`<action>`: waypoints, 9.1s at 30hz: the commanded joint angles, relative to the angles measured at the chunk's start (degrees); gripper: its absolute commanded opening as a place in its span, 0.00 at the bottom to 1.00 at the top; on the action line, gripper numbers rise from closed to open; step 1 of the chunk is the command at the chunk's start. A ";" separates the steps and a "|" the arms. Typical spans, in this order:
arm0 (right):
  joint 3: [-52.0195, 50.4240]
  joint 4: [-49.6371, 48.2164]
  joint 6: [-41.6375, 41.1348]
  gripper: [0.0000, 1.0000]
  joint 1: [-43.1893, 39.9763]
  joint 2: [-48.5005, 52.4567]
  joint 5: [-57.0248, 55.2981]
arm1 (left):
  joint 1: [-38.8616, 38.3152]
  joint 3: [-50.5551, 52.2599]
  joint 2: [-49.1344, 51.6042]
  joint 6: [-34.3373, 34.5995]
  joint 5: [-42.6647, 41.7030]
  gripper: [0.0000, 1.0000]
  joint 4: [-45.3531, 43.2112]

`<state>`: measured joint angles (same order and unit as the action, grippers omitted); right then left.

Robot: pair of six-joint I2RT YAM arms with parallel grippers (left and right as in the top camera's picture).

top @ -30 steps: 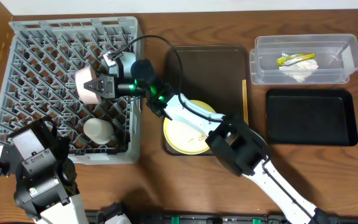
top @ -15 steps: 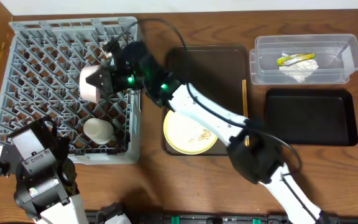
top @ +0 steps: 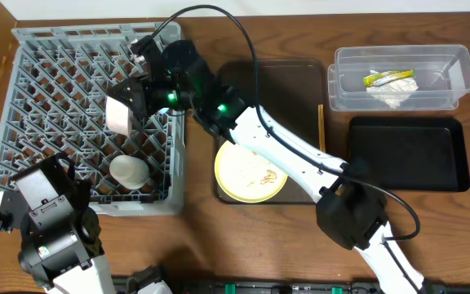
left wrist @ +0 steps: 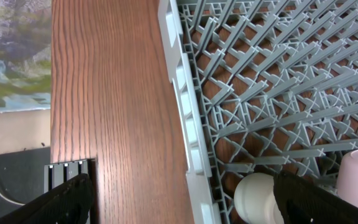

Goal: Sort waste into correct bins and load items into the dishwasher
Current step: 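Carry the pink bowl with the right gripper over the dish rack, then lower the pink bowl into the rack beside the blue bowl, then tilt the pink bowl upright in the rack, open and withdraw right gripper, then move the right gripper to the wooden chopsticks on the tray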

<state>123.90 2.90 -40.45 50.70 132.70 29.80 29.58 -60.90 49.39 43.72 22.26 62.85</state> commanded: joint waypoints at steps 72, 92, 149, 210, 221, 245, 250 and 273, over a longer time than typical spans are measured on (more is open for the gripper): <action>0.02 6.25 9.90 0.09 6.03 9.27 -26.53 | 0.24 -1.20 -0.04 0.52 0.94 0.94 0.22; 0.02 8.72 9.64 0.21 5.66 0.68 -25.90 | 0.24 -1.20 -0.04 0.52 0.94 0.94 0.22; 0.02 1.33 7.72 0.40 6.58 11.87 -18.78 | 0.24 -1.20 -0.04 0.52 0.94 0.94 0.22; 0.07 -26.47 3.15 0.01 -3.26 19.82 24.57 | 0.24 -1.20 -0.04 0.52 0.94 0.94 0.22; 0.07 -31.65 -0.50 0.01 -3.89 19.85 26.34 | 0.24 -1.20 -0.04 0.52 0.94 0.94 0.22; 7.89 -32.89 -8.37 0.31 -3.30 19.19 30.40 | 0.24 -1.20 -0.04 0.52 0.96 0.94 0.22; 9.60 -30.73 -8.61 0.35 -4.28 16.31 31.61 | 0.24 -1.20 -0.04 0.52 0.94 0.94 0.22; 9.60 54.60 12.90 0.99 -15.89 -9.57 -37.57 | 0.24 -1.20 -0.04 0.52 0.94 0.94 0.22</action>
<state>133.08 52.23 -29.74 36.62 124.99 10.46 29.58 -61.21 49.39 43.72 22.48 62.81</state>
